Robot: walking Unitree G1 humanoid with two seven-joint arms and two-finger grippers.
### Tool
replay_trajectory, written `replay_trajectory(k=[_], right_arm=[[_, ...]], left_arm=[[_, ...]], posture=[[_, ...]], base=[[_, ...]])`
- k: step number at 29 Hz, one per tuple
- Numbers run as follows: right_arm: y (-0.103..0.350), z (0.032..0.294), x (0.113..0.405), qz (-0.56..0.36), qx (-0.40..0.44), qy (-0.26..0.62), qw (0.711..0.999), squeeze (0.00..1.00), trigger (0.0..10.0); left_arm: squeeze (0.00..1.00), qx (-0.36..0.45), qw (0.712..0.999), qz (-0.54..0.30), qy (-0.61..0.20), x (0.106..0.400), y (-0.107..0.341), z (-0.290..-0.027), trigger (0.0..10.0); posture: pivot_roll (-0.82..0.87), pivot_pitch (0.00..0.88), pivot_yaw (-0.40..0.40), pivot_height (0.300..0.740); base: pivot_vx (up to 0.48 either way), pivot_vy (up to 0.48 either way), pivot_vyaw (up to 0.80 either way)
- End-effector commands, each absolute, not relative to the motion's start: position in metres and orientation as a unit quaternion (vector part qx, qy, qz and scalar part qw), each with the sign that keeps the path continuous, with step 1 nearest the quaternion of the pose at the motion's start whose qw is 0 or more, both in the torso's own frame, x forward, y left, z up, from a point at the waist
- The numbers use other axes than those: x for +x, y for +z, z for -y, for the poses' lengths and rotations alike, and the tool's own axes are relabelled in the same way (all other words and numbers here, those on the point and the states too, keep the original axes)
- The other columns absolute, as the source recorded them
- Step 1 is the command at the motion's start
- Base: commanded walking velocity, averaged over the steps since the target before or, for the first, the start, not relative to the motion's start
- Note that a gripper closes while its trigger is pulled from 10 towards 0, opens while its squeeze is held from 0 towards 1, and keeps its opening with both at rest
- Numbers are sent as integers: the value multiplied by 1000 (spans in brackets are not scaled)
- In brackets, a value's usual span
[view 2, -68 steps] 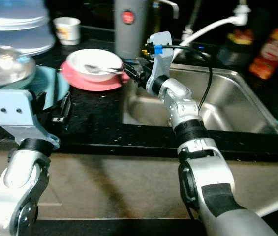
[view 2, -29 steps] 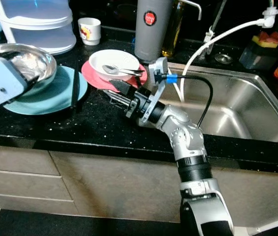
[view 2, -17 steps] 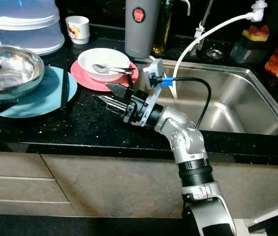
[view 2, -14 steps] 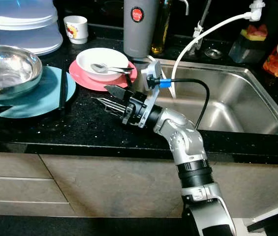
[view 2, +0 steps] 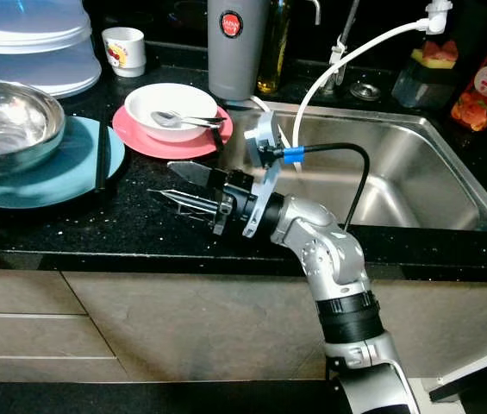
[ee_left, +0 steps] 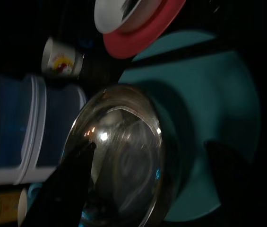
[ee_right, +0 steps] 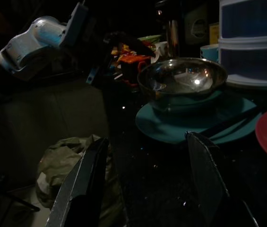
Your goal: Kitchen organization
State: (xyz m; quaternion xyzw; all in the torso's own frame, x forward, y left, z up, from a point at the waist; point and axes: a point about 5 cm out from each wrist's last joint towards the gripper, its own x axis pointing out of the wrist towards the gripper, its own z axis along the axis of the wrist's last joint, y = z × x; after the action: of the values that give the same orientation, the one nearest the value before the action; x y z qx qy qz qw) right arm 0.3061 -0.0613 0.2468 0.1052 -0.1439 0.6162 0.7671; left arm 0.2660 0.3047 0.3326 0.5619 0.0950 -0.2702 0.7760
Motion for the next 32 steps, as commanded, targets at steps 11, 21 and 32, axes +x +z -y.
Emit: replay_trajectory(k=[11, 21, 32], right_arm=[[240, 67, 321, 135, 102, 544, 822, 0, 10000], [240, 73, 325, 137, 86, 519, 839, 0, 10000], [240, 87, 321, 126, 63, 506, 851, 0, 10000]], left_arm=[[0, 584, 755, -112, -276, 271, 326, -309, 10000], [0, 592, 761, -87, -252, 287, 325, -311, 10000], [0, 578, 765, -108, -264, 303, 306, -316, 10000]], posture=[[184, 6, -97, 740], [157, 15, -102, 740], [94, 67, -106, 740]], base=[[0, 0, 360], [0, 0, 0], [0, 0, 0]])
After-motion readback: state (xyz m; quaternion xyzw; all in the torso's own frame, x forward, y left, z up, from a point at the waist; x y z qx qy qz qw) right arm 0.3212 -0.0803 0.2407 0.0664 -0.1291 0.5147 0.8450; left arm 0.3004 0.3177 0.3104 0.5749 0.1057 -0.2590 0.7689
